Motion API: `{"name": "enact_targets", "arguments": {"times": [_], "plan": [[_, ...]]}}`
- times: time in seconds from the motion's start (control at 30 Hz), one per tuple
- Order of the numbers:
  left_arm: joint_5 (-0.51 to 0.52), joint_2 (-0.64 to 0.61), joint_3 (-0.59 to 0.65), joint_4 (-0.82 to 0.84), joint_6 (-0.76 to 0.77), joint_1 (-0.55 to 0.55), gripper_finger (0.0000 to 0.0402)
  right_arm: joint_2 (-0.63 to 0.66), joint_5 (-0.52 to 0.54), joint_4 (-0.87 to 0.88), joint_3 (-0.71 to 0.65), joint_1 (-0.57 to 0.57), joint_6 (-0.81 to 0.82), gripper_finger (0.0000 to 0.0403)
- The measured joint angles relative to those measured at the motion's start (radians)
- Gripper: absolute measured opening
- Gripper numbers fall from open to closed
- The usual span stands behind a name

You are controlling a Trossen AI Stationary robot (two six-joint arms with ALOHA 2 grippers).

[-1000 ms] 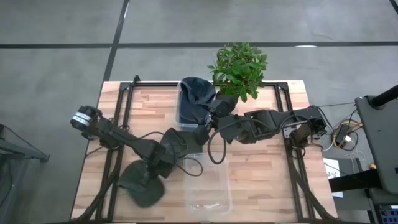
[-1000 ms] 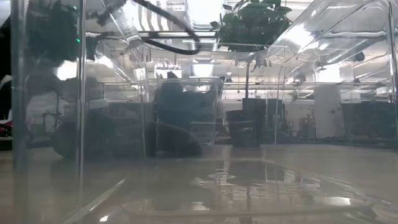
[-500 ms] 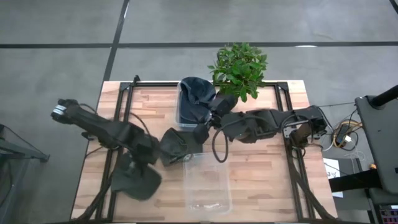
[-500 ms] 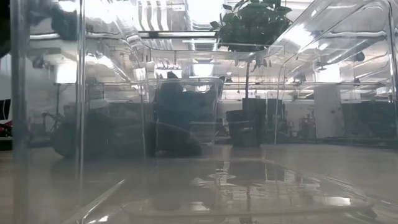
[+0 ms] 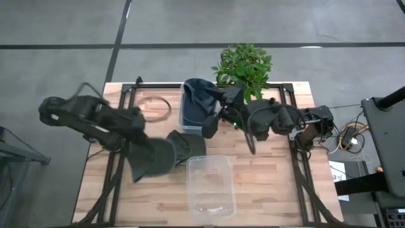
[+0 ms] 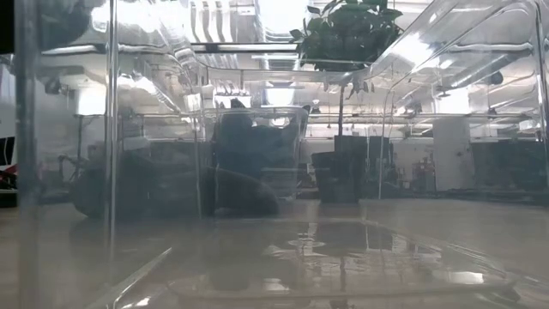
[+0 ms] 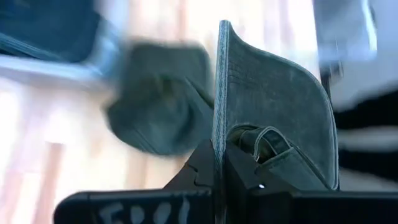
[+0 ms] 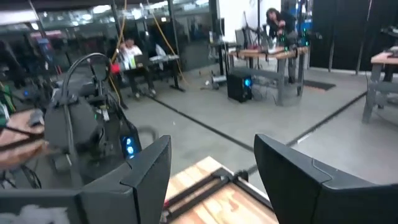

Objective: Pick & Place hat
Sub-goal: Put the bottom gray cap into the bottom transparent bin

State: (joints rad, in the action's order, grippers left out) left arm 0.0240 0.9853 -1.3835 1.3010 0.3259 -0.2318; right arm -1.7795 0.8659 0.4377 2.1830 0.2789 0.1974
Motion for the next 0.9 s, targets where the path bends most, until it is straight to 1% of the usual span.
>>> {"name": "enact_targets", "arguments": {"times": [0.1, 0.2, 0.27, 0.33, 0.47, 0.6, 0.67, 0.77, 0.9], "plan": [[0.132, -0.032, -0.079, -0.006, 0.051, 0.003, 0.0007, 0.0, -0.001, -0.008, 0.03, 0.0, -0.022, 0.0224], [0.328, -0.062, -0.171, -0.04, 0.099, 0.003, 0.0007, 0.0, -0.004, -0.007, 0.05, 0.0, -0.031, 0.0224], [0.448, -0.084, -0.221, -0.104, 0.134, 0.003, 0.0007, 0.0, -0.004, -0.008, 0.055, 0.0, -0.046, 0.0224], [0.515, -0.104, -0.253, -0.198, 0.138, 0.003, 0.0007, 0.0, -0.005, -0.007, 0.053, 0.0, -0.051, 0.0224], [0.634, -0.136, -0.287, -0.384, 0.084, 0.002, 0.0007, -0.006, -0.011, -0.007, 0.048, 0.0, -0.044, 0.0224], [0.698, -0.148, -0.286, -0.503, -0.022, 0.002, 0.0007, -0.022, -0.014, -0.009, 0.047, 0.0, -0.022, 0.0224], [0.723, -0.145, -0.285, -0.54, -0.041, 0.003, 0.0007, -0.025, -0.02, -0.013, 0.044, 0.0, 0.016, 0.0224], [0.725, -0.1, -0.275, -0.524, -0.045, 0.003, 0.0007, -0.033, -0.046, -0.086, 0.041, -0.004, 0.029, 0.0224], [0.718, -0.031, -0.265, -0.533, -0.066, 0.002, 0.0007, -0.04, -0.065, -0.181, 0.038, -0.004, -0.022, 0.0224]]}}
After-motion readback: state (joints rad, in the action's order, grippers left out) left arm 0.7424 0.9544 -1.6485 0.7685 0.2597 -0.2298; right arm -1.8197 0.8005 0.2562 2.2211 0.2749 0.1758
